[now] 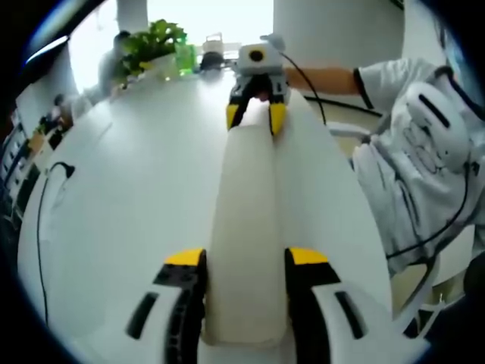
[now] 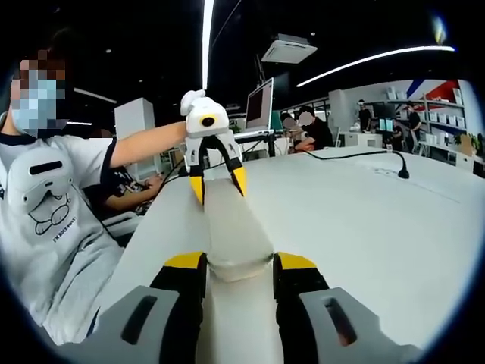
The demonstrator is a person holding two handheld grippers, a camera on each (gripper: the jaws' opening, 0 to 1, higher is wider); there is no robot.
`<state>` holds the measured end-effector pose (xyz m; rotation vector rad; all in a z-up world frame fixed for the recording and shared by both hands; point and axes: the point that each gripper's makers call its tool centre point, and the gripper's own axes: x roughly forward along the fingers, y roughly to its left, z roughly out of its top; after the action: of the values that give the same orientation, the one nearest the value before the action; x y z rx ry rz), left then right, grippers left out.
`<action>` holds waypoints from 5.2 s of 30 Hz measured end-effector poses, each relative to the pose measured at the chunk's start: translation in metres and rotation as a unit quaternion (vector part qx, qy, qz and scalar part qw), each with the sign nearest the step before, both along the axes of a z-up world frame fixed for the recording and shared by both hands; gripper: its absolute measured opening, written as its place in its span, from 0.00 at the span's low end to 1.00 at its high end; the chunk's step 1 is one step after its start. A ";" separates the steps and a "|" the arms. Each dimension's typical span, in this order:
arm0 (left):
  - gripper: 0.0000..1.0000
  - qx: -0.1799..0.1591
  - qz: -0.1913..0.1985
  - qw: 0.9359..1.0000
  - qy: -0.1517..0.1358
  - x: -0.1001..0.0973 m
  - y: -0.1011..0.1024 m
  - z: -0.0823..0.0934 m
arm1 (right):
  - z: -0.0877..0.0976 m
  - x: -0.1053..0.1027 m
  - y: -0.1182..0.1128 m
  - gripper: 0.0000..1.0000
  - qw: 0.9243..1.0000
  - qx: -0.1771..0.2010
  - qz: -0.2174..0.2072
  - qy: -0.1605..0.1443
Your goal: Arrange the utensils inside the cutlery case until each visible utensil rests in its matching compartment.
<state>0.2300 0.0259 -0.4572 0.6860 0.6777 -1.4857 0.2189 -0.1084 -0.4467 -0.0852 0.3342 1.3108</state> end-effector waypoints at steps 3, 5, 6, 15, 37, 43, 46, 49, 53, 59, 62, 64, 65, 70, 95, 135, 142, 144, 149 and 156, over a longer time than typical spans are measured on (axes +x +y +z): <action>0.43 0.000 0.001 1.000 0.002 0.000 0.000 0.000 | 0.000 0.001 0.000 0.36 1.000 0.001 -0.002 0.002; 0.43 0.000 0.002 1.000 0.004 0.000 0.000 0.000 | 0.000 0.001 0.000 0.36 1.000 0.000 -0.002 0.003; 0.43 0.000 0.001 1.000 0.003 0.000 0.000 0.000 | 0.000 0.001 0.000 0.36 1.000 0.001 -0.002 0.003; 0.44 -0.011 0.002 1.000 0.001 0.001 0.001 0.000 | 0.007 0.003 -0.002 0.36 1.000 0.018 -0.018 0.008; 0.27 -0.173 0.177 0.967 -0.066 0.028 0.037 0.052 | 0.039 0.008 0.028 0.16 0.990 0.057 -0.125 0.007; 0.23 -0.244 0.276 0.928 -0.057 0.027 0.038 0.057 | 0.037 0.019 0.027 0.07 0.977 0.070 -0.203 0.018; 0.21 -0.288 0.320 0.901 -0.051 0.029 0.042 0.066 | 0.035 0.015 0.029 0.05 0.975 0.077 -0.210 0.013; 0.21 -0.310 0.333 0.889 -0.062 0.028 0.046 0.070 | 0.031 0.013 0.029 0.03 0.971 0.075 -0.225 0.002; 0.18 -0.307 0.361 0.876 -0.090 0.027 0.051 0.062 | 0.025 0.014 0.028 0.00 0.969 0.081 -0.234 -0.002; 0.17 -0.317 0.391 0.856 -0.118 0.017 0.057 0.067 | 0.024 0.010 0.028 0.00 0.965 0.081 -0.250 -0.008; 0.12 -0.337 0.407 0.843 -0.098 0.016 0.060 0.063 | 0.023 0.010 0.030 0.00 0.964 0.075 -0.257 -0.007; 0.12 -0.348 0.409 0.839 -0.091 0.014 0.057 0.061 | 0.024 0.008 0.032 0.00 0.963 0.076 -0.257 -0.006; 0.13 -0.351 0.406 0.839 -0.091 0.012 0.055 0.061 | 0.025 0.007 0.031 0.00 0.963 0.075 -0.260 -0.009; 0.13 -0.298 0.404 0.854 -0.135 0.013 0.049 0.046 | 0.027 0.008 0.030 0.00 0.960 0.078 -0.270 -0.010; 0.00 -0.289 0.423 0.845 -0.150 0.013 0.057 0.026 | 0.008 0.015 0.040 0.00 0.959 -0.007 -0.277 -0.061; 0.02 -0.245 0.426 0.863 -0.115 0.035 0.047 0.025 | 0.010 0.021 0.058 0.00 0.963 -0.024 -0.264 -0.050; 0.00 -0.253 0.428 0.861 -0.107 0.033 0.048 0.025 | 0.010 0.020 0.058 0.00 0.963 -0.017 -0.264 -0.055; 0.00 -0.235 0.418 0.873 -0.093 0.027 0.051 0.025 | 0.010 0.019 0.058 0.00 0.963 -0.015 -0.264 -0.056; 0.00 -0.119 0.370 0.914 -0.120 0.018 0.056 0.031 | 0.010 0.020 0.058 0.00 0.963 -0.015 -0.262 -0.055; 0.00 -0.024 0.340 0.933 -0.117 0.025 0.063 0.025 | 0.010 0.020 0.059 0.00 0.965 -0.023 -0.255 -0.051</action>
<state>0.2551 0.0884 -0.4318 0.5042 0.6066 -0.7629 0.2387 -0.0492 -0.4366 -0.0985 0.2743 0.7856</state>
